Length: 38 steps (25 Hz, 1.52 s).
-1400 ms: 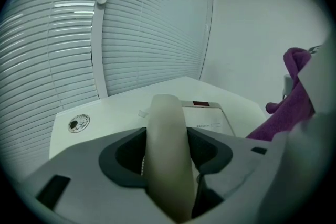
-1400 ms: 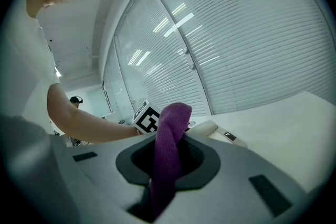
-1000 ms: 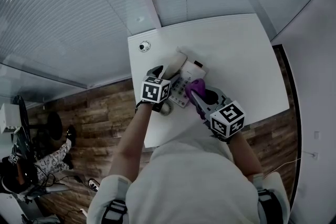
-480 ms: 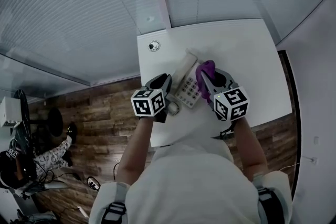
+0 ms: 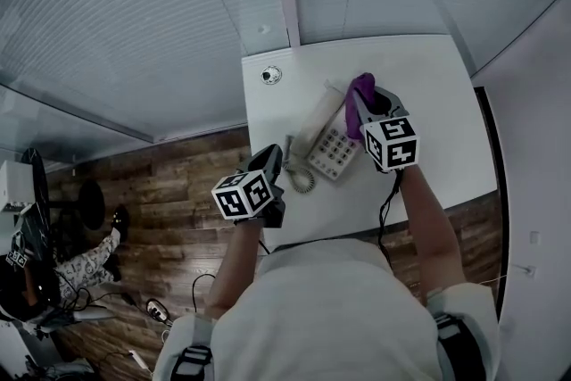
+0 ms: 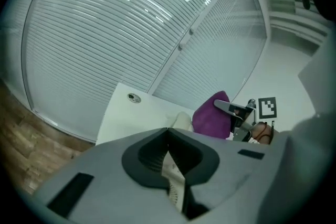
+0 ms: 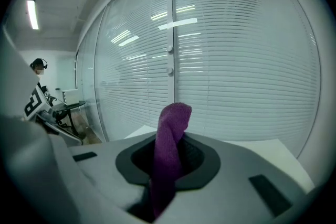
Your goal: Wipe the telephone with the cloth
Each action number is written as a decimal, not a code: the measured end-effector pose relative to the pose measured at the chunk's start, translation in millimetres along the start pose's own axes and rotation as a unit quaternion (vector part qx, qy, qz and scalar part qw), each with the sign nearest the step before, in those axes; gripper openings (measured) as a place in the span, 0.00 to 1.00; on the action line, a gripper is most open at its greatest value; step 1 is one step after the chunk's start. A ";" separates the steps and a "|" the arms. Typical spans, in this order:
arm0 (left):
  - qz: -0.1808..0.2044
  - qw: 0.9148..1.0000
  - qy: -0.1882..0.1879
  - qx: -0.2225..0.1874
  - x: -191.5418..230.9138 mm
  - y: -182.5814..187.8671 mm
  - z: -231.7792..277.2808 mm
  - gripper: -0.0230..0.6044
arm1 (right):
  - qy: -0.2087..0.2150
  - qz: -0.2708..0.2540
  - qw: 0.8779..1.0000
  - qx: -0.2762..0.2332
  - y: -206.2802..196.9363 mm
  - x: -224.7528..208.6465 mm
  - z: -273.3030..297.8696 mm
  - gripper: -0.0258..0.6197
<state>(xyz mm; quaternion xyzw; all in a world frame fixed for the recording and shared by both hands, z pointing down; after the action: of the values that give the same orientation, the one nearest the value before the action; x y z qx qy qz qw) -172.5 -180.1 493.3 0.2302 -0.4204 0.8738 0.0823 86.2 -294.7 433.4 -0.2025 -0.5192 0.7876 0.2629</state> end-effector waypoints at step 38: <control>-0.008 0.999 -0.029 0.037 49.1 -37.3 -45.5 0.07 | -0.035 -0.030 0.992 0.119 -38.1 50.4 90.1 0.13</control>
<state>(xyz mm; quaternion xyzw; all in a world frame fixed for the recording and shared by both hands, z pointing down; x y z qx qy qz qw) -218.4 -123.8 517.8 0.2618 -0.3883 0.8809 0.0690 1.3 -315.0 500.4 -0.1262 -0.4369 0.8419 0.2905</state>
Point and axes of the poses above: the fingertips, and each gripper's own axes: z forward along the fingers, x to its left, y out of its top, the point moved 8 cm from there along -z, backward along the fingers, and after that the axes turned 7 degrees about y, right-handed, at the moved point
